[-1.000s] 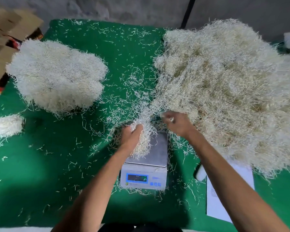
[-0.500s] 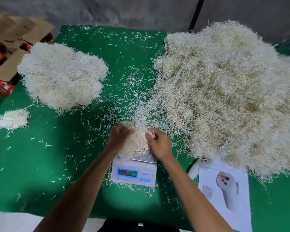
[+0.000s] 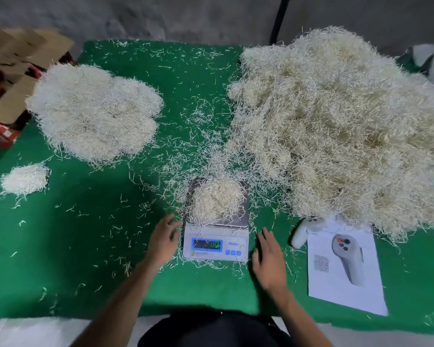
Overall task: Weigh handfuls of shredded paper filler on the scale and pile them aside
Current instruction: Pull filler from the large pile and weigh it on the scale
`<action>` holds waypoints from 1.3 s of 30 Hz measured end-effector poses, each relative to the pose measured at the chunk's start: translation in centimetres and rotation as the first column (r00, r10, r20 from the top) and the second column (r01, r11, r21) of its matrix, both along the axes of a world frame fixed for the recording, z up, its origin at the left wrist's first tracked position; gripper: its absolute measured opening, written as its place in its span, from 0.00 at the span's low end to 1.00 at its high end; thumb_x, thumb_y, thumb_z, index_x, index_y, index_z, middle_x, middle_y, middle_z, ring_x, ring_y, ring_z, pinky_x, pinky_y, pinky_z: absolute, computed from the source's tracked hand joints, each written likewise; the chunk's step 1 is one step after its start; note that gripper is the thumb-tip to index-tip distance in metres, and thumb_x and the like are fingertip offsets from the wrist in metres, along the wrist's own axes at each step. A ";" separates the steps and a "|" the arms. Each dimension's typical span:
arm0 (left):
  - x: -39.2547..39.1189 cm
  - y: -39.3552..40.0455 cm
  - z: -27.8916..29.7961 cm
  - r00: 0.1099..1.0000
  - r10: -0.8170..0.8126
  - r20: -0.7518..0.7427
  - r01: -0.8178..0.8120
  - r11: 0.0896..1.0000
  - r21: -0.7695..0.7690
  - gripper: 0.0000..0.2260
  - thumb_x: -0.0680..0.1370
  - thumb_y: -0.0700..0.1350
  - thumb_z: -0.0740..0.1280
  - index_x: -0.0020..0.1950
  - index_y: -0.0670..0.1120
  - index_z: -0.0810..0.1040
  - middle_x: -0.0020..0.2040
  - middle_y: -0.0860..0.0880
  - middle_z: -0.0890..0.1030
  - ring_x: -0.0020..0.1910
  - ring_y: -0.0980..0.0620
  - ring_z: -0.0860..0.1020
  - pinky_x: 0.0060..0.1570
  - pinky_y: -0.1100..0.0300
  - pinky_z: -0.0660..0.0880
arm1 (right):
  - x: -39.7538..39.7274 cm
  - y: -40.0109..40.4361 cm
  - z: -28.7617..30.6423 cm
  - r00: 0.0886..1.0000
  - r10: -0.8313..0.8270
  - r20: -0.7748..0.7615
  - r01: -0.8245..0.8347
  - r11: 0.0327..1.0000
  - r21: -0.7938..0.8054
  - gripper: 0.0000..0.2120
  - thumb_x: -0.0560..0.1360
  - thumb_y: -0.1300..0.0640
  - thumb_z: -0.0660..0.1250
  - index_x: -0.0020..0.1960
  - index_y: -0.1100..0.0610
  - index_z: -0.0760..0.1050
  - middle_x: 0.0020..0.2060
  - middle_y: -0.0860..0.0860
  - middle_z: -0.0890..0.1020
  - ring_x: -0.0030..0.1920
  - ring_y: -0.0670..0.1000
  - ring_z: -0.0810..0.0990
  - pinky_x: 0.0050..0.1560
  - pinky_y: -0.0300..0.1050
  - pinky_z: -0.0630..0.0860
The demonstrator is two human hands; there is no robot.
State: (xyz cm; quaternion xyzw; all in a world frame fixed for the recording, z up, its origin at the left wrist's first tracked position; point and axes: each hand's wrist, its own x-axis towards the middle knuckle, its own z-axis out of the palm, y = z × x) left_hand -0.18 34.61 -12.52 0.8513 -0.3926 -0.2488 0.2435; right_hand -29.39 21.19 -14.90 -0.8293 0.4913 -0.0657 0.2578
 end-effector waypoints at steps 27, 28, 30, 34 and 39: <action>1.0 -0.9 7.3 0.870 -0.270 0.412 -0.028 0.807 0.589 0.14 0.75 0.40 0.66 0.59 0.49 0.80 0.50 0.50 0.84 0.48 0.50 0.81 0.52 0.55 0.68 | 1.0 2.2 1.2 0.990 -0.141 -0.015 0.142 0.989 0.031 0.18 0.82 0.58 0.63 0.71 0.60 0.76 0.75 0.56 0.72 0.75 0.56 0.70 0.76 0.51 0.66; 0.7 -1.3 7.5 0.864 -0.290 0.413 -0.048 0.767 0.640 0.15 0.75 0.41 0.65 0.61 0.49 0.80 0.58 0.47 0.82 0.57 0.48 0.78 0.59 0.50 0.67 | 1.8 1.3 2.3 0.987 -0.161 0.012 0.160 0.986 0.043 0.15 0.82 0.57 0.63 0.66 0.59 0.78 0.69 0.58 0.78 0.67 0.57 0.77 0.69 0.51 0.73; 0.4 -2.1 7.4 0.870 -0.290 0.400 -0.027 0.781 0.624 0.22 0.78 0.41 0.63 0.72 0.46 0.73 0.75 0.40 0.67 0.74 0.42 0.65 0.72 0.40 0.61 | 3.9 -0.4 5.0 0.960 -0.220 0.173 0.213 0.975 0.060 0.12 0.84 0.55 0.61 0.63 0.58 0.78 0.59 0.56 0.84 0.55 0.55 0.82 0.59 0.50 0.78; -1.0 -4.0 8.1 0.986 -0.042 0.163 0.010 0.982 0.189 0.34 0.79 0.35 0.65 0.82 0.47 0.54 0.80 0.45 0.61 0.75 0.44 0.66 0.72 0.48 0.69 | 9.7 -3.3 9.3 0.898 -0.169 0.406 0.168 0.985 0.036 0.21 0.86 0.48 0.59 0.74 0.58 0.70 0.66 0.46 0.74 0.66 0.47 0.73 0.67 0.46 0.69; -3.3 -5.9 10.2 0.831 0.266 -0.489 -0.322 0.946 -0.032 0.20 0.86 0.52 0.56 0.77 0.46 0.67 0.55 0.40 0.81 0.42 0.54 0.83 0.48 0.57 0.83 | 16.0 -5.1 10.8 0.880 -0.109 0.462 -0.011 0.968 0.249 0.32 0.83 0.34 0.56 0.79 0.53 0.63 0.74 0.53 0.73 0.71 0.52 0.74 0.68 0.49 0.74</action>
